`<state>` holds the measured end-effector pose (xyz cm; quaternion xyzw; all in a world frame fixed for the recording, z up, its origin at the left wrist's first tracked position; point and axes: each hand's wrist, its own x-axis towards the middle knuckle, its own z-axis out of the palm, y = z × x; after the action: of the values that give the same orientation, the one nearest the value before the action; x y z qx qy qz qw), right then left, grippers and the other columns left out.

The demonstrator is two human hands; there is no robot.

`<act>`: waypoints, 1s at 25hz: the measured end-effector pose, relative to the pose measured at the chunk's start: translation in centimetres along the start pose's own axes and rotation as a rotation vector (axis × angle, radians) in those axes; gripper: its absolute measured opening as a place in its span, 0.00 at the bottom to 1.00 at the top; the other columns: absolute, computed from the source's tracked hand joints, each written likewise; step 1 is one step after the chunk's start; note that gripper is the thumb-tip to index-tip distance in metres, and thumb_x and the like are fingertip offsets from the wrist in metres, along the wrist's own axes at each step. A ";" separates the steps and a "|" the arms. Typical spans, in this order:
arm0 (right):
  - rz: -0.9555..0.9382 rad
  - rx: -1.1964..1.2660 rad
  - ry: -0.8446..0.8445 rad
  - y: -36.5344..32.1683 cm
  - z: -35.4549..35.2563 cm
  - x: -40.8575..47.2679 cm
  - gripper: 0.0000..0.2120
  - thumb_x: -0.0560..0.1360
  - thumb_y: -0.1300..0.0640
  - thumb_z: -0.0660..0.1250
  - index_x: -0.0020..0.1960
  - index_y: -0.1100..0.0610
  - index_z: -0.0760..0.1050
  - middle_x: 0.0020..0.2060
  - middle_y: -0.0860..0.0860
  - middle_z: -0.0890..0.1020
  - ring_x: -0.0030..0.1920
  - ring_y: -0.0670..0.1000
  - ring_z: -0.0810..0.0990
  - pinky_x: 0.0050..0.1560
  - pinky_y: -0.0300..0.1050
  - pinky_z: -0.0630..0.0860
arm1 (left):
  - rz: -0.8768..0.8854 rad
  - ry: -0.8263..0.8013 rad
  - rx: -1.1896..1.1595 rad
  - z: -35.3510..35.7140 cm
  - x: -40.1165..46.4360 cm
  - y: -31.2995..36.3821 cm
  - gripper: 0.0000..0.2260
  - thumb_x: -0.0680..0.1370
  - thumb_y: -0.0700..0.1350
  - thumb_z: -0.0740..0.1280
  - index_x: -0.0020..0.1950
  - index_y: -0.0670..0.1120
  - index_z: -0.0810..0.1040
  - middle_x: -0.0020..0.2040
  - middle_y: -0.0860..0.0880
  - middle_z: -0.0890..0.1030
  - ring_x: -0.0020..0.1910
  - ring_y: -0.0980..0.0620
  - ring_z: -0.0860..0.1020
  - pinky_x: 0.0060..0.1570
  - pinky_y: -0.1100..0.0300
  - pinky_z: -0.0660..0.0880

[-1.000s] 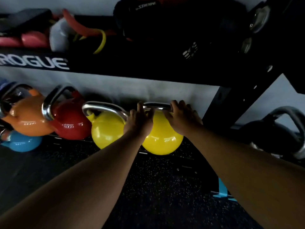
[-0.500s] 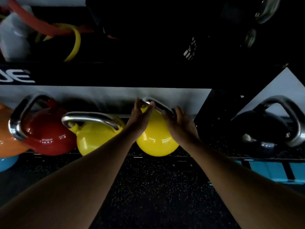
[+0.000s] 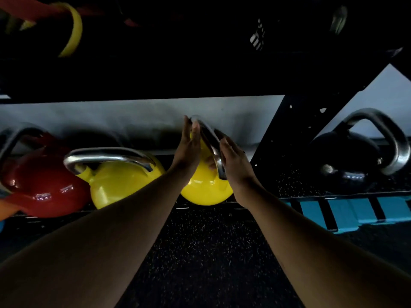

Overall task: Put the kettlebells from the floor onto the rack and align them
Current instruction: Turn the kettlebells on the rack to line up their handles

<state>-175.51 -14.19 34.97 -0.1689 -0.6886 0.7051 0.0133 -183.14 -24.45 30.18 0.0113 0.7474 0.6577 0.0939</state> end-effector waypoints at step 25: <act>0.015 0.198 -0.025 1.9 3.0 0.4 0.20 0.85 0.50 0.50 0.76 0.45 0.62 0.37 0.55 0.78 0.36 0.50 0.74 0.39 0.48 0.69 | 0.031 -0.148 0.081 0.3 2.5 1.5 0.21 0.86 0.45 0.46 0.78 0.43 0.54 0.79 0.46 0.56 0.78 0.52 0.54 0.75 0.60 0.51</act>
<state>-176.25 -17.04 33.06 -0.1630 -0.6144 0.7718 0.0162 -185.69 -23.63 31.33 0.0751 0.7641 0.6256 0.1382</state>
